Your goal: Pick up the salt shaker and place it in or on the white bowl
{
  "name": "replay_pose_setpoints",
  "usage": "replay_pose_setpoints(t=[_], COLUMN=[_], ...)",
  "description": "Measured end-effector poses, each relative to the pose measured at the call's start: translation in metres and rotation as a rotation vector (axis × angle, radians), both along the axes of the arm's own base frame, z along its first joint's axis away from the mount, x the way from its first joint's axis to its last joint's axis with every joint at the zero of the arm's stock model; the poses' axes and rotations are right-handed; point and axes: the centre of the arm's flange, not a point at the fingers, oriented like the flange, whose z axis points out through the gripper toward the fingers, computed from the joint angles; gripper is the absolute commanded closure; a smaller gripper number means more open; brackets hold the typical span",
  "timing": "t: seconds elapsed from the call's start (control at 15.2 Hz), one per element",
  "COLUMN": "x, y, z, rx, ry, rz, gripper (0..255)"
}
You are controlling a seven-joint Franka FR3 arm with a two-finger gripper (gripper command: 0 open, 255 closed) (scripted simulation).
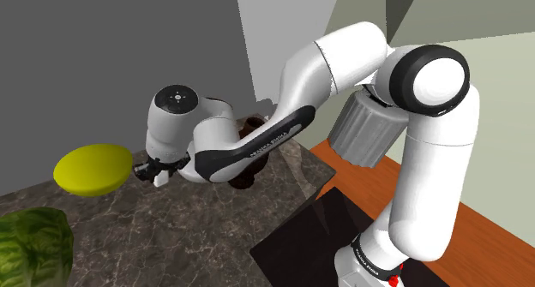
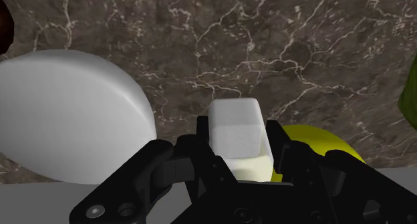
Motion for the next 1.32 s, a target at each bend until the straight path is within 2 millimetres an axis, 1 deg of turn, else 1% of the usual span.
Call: replay_pose_setpoints(t=[0.4, 0.46, 0.59, 0.66, 0.79, 0.92, 1.12, 1.32], x=[0.001, 0.004, 0.012, 0.019, 0.030, 0.036, 0.054, 0.069], y=[-0.001, -0.006, -0.025, -0.038, -0.061, -0.087, -0.119, -0.157], z=[0.031, 0.033, 0.034, 0.030, 0.030, 0.032, 0.030, 0.027], rx=[0.000, 0.000, 0.000, -0.001, 0.000, -0.001, 0.000, 0.000], ry=[0.000, 0.000, 0.001, 0.001, 0.001, 0.001, 0.001, 0.001], rz=[0.000, 0.000, 0.000, -0.001, -0.001, -0.001, -0.001, -0.002], gripper=[255, 255, 255, 255, 255, 255, 255, 255])
